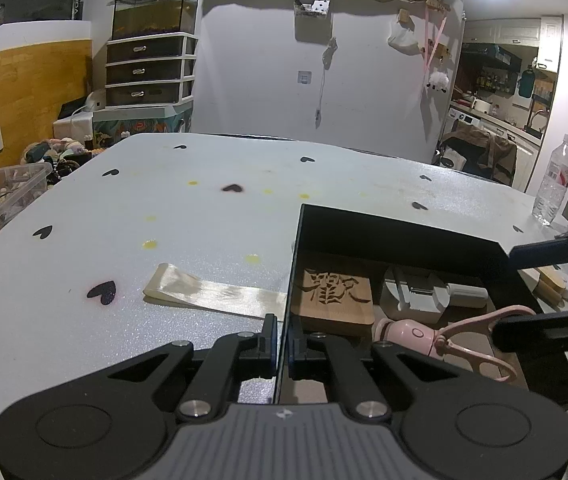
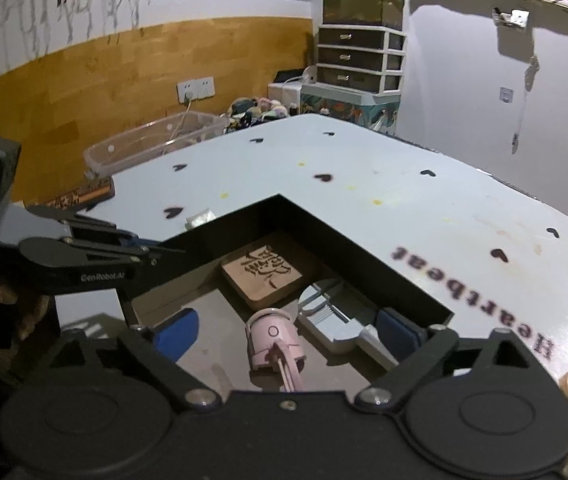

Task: Organize rigid objects
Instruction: 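Carry the pink eyelash curler into the black box and open the right gripper, then move the right gripper to the white charger and grasp it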

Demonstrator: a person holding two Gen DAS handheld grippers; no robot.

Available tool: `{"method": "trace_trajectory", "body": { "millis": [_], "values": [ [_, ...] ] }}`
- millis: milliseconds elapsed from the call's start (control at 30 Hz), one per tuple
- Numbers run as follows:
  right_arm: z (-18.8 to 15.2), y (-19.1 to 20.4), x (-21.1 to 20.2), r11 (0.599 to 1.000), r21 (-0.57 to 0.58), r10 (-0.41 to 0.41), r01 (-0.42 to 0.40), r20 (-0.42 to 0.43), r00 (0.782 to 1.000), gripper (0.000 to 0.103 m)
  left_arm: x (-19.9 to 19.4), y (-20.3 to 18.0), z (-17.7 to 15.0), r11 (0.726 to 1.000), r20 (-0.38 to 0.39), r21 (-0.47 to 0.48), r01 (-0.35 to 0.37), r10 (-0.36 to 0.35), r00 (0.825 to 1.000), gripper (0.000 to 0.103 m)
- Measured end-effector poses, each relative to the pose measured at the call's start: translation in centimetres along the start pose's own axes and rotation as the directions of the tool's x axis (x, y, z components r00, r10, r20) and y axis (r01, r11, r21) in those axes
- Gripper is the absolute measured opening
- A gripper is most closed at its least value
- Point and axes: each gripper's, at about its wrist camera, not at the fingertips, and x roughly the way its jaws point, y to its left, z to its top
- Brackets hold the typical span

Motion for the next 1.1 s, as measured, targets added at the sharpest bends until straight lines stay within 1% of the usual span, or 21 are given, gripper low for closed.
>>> {"method": "trace_trajectory", "body": {
  "millis": [133,300,500,600,733,900,1000,1100],
  "values": [
    [-0.1,-0.3,-0.8,1.0,0.029,0.0,0.0,0.017,1.0,0.103,0.1,0.0,-0.1,1.0,-0.001,0.0,-0.002,0.002,1.0,0.005],
    [-0.5,-0.6,-1.8,0.999,0.054,-0.006,0.004,0.045,0.999,0.103,0.2,0.1,-0.1,1.0,-0.002,0.0,-0.002,0.002,1.0,0.005],
    [-1.2,-1.5,-3.1,0.994,0.106,-0.043,0.034,0.087,0.995,0.103,0.2,0.1,-0.1,1.0,-0.002,0.0,-0.002,0.002,1.0,0.005],
    [-1.9,-2.3,-4.1,0.987,0.148,-0.082,0.066,0.107,0.991,0.103,0.2,0.1,-0.1,1.0,-0.002,0.0,-0.002,0.002,1.0,0.005],
    [-3.2,-3.6,-5.5,0.966,0.209,-0.178,0.15,0.125,0.976,0.103,0.2,0.1,0.0,1.0,-0.002,0.0,-0.002,0.002,1.0,0.005],
    [-5.3,-5.6,-7.0,0.927,0.288,-0.28,0.239,0.107,0.954,0.103,0.2,0.1,0.0,1.0,-0.002,0.0,-0.002,0.002,1.0,0.005],
    [-6.8,-7.0,-7.8,0.891,0.34,-0.344,0.3,0.078,0.936,0.103,0.2,0.1,0.0,1.0,-0.002,0.0,-0.001,0.001,1.0,0.005],
    [-8.2,-8.3,-8.6,0.85,0.369,-0.419,0.377,0.037,0.907,0.103,0.2,0.1,0.0,1.0,-0.002,0.0,-0.001,0.001,1.0,0.005]
  ]
}}
